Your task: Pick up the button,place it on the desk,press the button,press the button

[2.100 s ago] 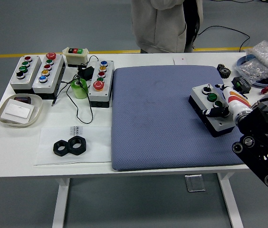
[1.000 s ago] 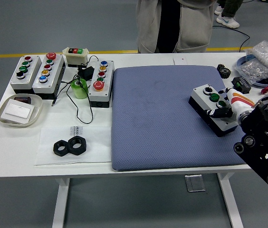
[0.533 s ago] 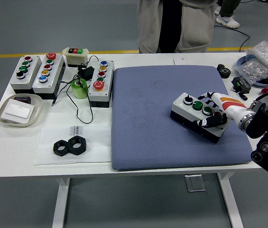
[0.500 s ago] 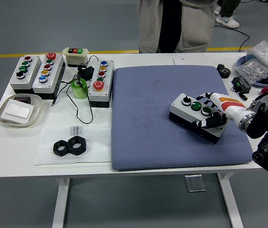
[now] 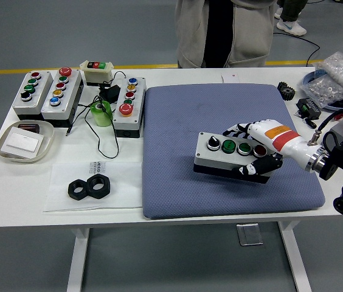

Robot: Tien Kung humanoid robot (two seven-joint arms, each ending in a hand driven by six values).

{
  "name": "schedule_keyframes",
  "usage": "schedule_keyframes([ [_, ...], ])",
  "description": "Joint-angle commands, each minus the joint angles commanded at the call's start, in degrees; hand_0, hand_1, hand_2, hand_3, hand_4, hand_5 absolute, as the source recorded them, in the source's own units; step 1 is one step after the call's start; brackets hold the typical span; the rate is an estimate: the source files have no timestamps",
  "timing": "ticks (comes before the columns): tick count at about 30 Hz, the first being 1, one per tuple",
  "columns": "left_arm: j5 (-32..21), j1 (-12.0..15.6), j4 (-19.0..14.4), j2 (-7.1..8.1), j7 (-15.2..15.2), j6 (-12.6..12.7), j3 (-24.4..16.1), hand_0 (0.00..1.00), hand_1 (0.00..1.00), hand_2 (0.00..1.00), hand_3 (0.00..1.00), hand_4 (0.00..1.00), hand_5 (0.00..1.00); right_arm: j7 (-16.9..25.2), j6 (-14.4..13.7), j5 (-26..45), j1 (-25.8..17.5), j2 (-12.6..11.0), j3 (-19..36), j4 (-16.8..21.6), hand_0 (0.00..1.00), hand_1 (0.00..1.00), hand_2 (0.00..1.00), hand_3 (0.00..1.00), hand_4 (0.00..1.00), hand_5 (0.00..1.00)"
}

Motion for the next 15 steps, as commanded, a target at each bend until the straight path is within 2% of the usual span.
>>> schedule_keyframes([
  [3,-0.15,-0.10,0.00,0.00,-0.05,0.00,0.11,0.749,0.827,0.873,0.832,0.641,0.998,2.14,-0.84,-0.92,1.13,0.29,-1.81,-1.43,0.441,0.460,0.499,0.711,0.815,0.041],
  [4,-0.33,-0.15,-0.01,-0.01,-0.10,0.00,0.20,0.749,0.827,0.873,0.832,0.642,0.998,2.52,-1.04,-1.35,1.49,0.44,-2.23,-1.94,0.468,0.469,0.505,0.721,0.839,0.024],
  [15,-0.50,-0.36,-0.03,-0.02,-0.13,-0.01,0.30,0.755,0.827,0.873,0.832,0.641,0.998,4.33,-1.03,-1.45,4.07,1.38,-5.83,-5.03,0.476,0.470,0.507,0.722,0.842,0.025],
])
